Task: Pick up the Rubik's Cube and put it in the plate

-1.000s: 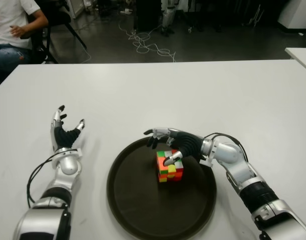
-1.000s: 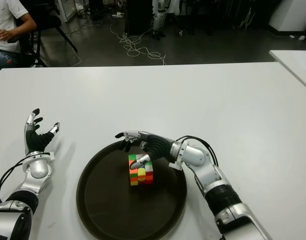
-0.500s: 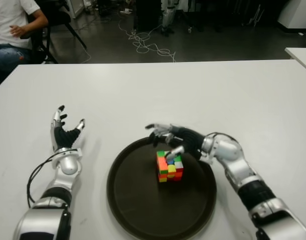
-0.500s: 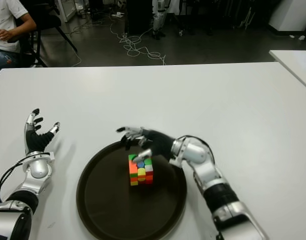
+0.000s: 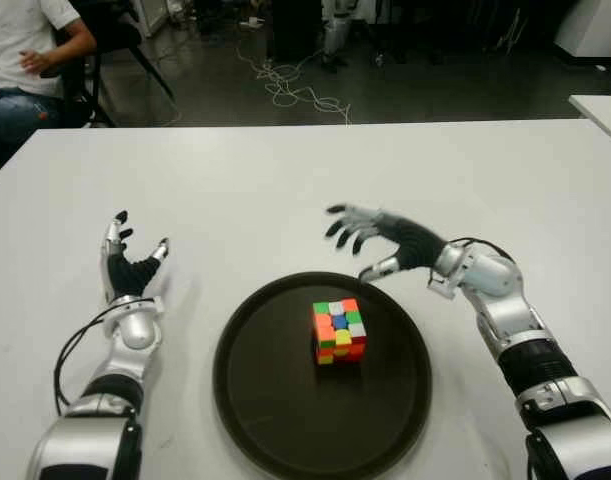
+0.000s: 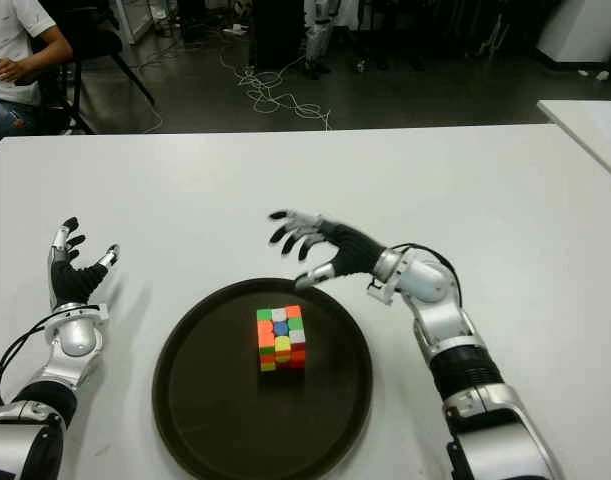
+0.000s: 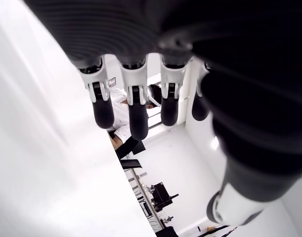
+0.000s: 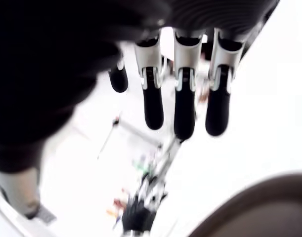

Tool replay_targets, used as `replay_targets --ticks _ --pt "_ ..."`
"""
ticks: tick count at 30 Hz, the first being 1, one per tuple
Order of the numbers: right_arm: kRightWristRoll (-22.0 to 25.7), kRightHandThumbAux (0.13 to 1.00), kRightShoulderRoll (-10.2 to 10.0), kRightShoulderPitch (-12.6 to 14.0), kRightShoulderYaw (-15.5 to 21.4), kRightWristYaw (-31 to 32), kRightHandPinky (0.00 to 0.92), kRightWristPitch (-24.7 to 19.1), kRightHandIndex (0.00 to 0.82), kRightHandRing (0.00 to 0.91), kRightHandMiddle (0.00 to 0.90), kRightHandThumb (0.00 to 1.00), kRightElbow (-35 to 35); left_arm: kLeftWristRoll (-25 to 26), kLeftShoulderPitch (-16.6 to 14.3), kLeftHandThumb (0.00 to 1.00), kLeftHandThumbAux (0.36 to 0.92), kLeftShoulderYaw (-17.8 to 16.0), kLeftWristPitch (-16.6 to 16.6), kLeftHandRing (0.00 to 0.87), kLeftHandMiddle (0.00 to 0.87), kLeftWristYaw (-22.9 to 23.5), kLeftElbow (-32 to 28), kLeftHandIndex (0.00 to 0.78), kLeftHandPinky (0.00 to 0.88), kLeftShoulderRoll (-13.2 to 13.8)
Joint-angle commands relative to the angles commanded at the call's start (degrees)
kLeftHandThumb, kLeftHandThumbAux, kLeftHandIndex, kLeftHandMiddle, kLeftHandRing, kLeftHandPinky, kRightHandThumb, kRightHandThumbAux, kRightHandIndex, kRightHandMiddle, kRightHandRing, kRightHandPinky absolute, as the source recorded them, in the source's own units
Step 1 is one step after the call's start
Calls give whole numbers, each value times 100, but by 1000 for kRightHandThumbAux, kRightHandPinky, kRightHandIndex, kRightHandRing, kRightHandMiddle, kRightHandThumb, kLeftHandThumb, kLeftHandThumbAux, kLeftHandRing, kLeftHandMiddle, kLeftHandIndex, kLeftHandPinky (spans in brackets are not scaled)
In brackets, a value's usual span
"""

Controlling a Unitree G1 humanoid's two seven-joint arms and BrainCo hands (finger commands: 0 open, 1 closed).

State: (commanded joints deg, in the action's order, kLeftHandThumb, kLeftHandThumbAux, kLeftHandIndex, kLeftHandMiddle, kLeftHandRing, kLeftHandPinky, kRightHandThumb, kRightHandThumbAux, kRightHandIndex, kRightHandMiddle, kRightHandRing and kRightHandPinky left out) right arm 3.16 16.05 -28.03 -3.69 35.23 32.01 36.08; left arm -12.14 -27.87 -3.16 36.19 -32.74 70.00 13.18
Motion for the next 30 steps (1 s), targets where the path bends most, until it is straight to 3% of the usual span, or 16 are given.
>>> replay_targets --ticks 5,11,15,24,30 --pt "-89 721 -34 -442 326 -635 3 242 17 1 15 0 837 7 4 0 785 -8 -1 137 136 0 -8 129 112 4" --pt "-129 849 112 -713 712 -1377 11 749 16 0 21 0 2024 -42 3 0 796 27 -15 126 130 -30 -14 125 100 27" --pt "-227 883 167 -860 802 -1799 8 961 6 0 11 0 2532 -44 -1 0 797 25 -29 129 133 -23 -8 128 102 33" --pt "-691 869 234 -1031 852 -3355 11 922 15 0 18 0 3258 -33 -7 0 784 19 -31 126 121 39 3 116 116 63" --pt "-696 813 222 -1003 988 -3871 2 808 24 0 25 0 3484 -113 1 0 792 69 -22 125 122 -30 -12 120 105 102"
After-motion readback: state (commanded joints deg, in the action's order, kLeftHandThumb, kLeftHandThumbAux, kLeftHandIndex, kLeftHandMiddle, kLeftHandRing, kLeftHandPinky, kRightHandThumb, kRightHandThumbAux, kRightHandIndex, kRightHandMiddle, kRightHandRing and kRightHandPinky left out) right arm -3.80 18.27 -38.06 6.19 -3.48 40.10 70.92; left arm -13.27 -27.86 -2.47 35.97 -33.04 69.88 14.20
